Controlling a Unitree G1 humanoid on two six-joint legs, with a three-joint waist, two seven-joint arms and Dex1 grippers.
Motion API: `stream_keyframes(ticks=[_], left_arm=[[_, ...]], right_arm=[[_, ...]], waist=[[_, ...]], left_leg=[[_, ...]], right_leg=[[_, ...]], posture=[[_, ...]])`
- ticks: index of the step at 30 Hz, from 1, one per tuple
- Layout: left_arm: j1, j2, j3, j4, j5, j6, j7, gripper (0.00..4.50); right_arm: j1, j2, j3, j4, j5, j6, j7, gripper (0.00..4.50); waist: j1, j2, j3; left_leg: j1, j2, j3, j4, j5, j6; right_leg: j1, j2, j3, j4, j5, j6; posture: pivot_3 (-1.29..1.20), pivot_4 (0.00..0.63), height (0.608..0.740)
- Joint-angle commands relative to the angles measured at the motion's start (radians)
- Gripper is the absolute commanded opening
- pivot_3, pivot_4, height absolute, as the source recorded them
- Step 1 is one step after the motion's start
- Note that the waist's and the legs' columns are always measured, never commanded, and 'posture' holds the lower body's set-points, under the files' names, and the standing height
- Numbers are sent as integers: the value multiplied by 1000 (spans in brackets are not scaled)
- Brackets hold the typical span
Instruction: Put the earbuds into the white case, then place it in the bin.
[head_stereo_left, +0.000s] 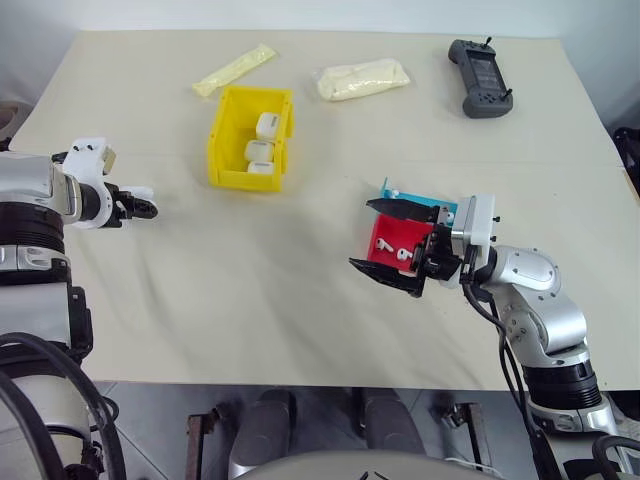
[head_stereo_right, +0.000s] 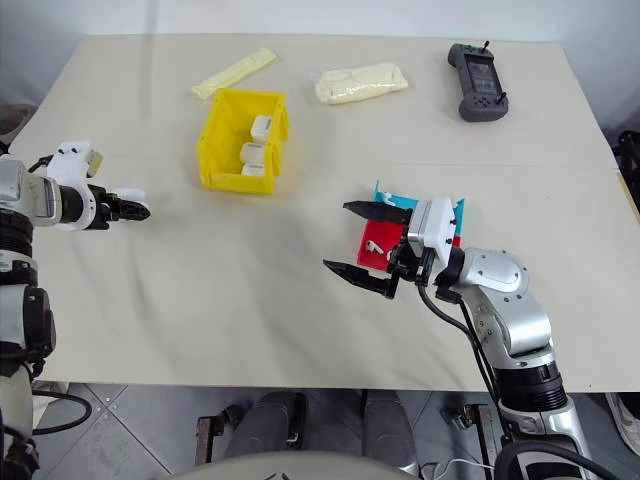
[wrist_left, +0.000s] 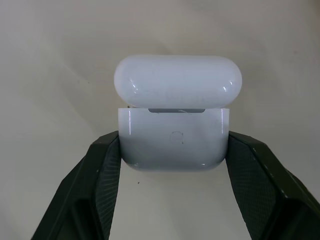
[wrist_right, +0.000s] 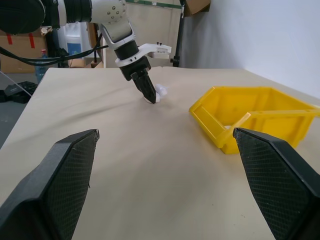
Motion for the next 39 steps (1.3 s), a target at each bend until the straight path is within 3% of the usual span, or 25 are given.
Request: stream_keyframes(ticks=[1,4,7,9,13,16,20,26,31,35,39], left_arm=[[121,30,128,-227,-134,-14,-130,2772],[376,31,285,-559,-269,-103,-248,2772],[596,-74,452,-810,-351,-421,-320,2772],[705,-145,508,-953,-406,-522,-342,2772],[883,-236,455,-1138,-425,-655,-370,2772],[975,-304,289,-1224,-374,-813,-427,2772],[959,-443,109,-1175,-246,-1135,-430,2772],[797,-654,-82,-933,-191,-1385,-441,2772],[669,-698,-125,-774,-227,-1484,-520,2772],[549,-721,-149,-649,-341,-1417,-686,2772],[531,-730,-135,-625,-371,-1402,-711,2772]], right_arm=[[21,-15,-29,-50,8,-16,1,4500],[35,-39,-54,-53,15,-9,9,4500],[38,-72,-82,-44,23,4,9,4500],[48,-103,-106,-51,33,24,14,4500],[70,-164,-153,-66,52,57,24,4500],[102,-220,-221,-66,54,75,18,4500],[188,-281,-321,-88,54,84,16,4500],[410,-328,-552,-124,16,69,14,4500],[528,-334,-655,-135,0,72,4,4500],[661,-325,-755,-105,-39,84,3,4500],[695,-342,-758,-130,-61,90,-5,4500]], waist=[[-1,0,0],[-14,0,0],[-19,0,0],[-17,0,0],[-7,0,0],[10,0,0],[34,0,0],[44,2,-1],[35,2,-1],[34,2,-1],[28,2,-1]], left_leg=[[0,0,0,0,0,0],[-1,1,0,0,0,0],[-1,1,0,-1,0,0],[-1,2,-1,0,0,0],[0,2,-2,1,0,0],[1,1,-2,1,-1,1],[0,-1,-1,2,-1,3],[1,-2,1,2,-1,5],[2,-4,4,2,-1,8],[2,-2,4,1,-1,8],[3,-2,5,1,-1,9]], right_leg=[[0,0,0,1,0,0],[-1,-2,-1,1,0,-1],[-1,-8,-2,-2,1,-2],[1,-9,-7,-6,1,-2],[6,-11,-10,-13,1,-2],[7,-11,-10,-13,1,-1],[8,-12,-10,-15,2,0],[9,-7,-10,-15,3,1],[9,-8,-8,-15,4,3],[9,-6,-8,-15,4,3],[10,-5,-6,-15,4,3]], posture=[[0,150,740],[0,150,740],[0,150,740],[0,150,740],[0,150,740],[0,150,740],[0,150,740],[0,150,740],[0,150,740],[0,150,740],[0,150,740]])
